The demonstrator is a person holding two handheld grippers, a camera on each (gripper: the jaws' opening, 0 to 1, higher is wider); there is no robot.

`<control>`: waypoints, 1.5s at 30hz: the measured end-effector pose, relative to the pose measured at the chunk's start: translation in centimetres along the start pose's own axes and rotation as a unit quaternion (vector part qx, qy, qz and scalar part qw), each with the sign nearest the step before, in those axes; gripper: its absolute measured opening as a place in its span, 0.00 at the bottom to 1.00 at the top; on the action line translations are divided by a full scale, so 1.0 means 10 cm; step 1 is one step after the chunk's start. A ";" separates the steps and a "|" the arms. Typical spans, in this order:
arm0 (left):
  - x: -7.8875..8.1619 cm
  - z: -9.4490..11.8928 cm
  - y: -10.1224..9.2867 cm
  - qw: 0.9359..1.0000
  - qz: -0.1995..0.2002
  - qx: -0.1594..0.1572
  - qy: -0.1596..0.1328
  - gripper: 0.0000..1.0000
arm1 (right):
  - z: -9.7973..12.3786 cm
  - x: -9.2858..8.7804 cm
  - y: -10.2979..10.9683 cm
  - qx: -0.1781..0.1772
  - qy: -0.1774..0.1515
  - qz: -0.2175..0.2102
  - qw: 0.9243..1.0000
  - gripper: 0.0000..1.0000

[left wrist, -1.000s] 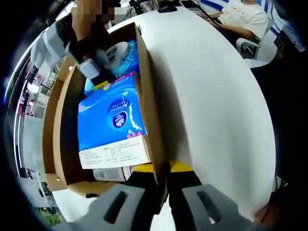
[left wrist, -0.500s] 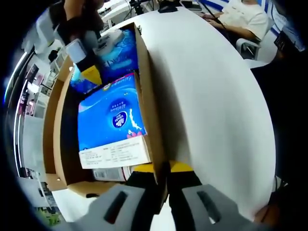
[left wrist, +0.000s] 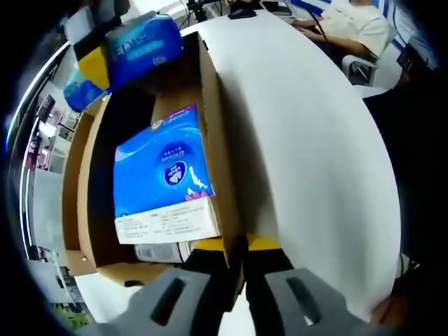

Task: Operate the shoe box by opening the lid, removing the specified soft item, and placing it in the target area until the item is outside and the box remains undamaged.

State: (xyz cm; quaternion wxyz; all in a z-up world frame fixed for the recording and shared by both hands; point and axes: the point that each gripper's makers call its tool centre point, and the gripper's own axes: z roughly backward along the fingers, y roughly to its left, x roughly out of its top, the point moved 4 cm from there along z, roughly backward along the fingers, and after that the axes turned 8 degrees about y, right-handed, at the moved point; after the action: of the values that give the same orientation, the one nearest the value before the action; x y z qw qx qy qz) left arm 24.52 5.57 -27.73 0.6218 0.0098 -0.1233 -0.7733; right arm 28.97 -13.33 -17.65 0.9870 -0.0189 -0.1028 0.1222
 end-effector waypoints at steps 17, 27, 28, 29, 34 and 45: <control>-0.02 0.00 -0.01 1.000 0.002 -0.001 0.002 0.05 | 0.28 -0.01 -0.74 -0.009 -0.001 0.033 0.999 0.60; -0.02 0.01 -0.05 1.000 0.005 -0.001 0.002 0.05 | 0.31 -0.20 -1.00 -0.011 0.006 0.049 0.999 0.60; -0.02 0.01 -0.05 1.000 0.005 -0.001 0.002 0.05 | 0.31 -0.21 -1.01 -0.012 0.007 0.049 0.999 0.60; -0.02 0.02 -0.07 1.000 0.008 -0.001 0.004 0.05 | 0.30 -0.33 -1.08 -0.012 0.006 0.069 0.998 0.60; -0.02 0.03 -0.07 1.000 0.010 -0.001 0.004 0.05 | 0.28 -0.42 -1.19 -0.016 0.013 0.096 0.995 0.60; -0.02 0.01 -0.06 1.000 0.011 -0.001 0.008 0.05 | 0.18 -0.42 -1.50 -0.024 0.013 0.163 0.986 0.60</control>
State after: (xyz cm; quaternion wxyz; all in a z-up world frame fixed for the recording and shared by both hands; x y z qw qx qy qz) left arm 24.02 5.89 -27.80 0.6311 0.0141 -0.1176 -0.7666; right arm 28.17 -28.85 -15.77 0.9543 -0.0610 -0.0888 0.2789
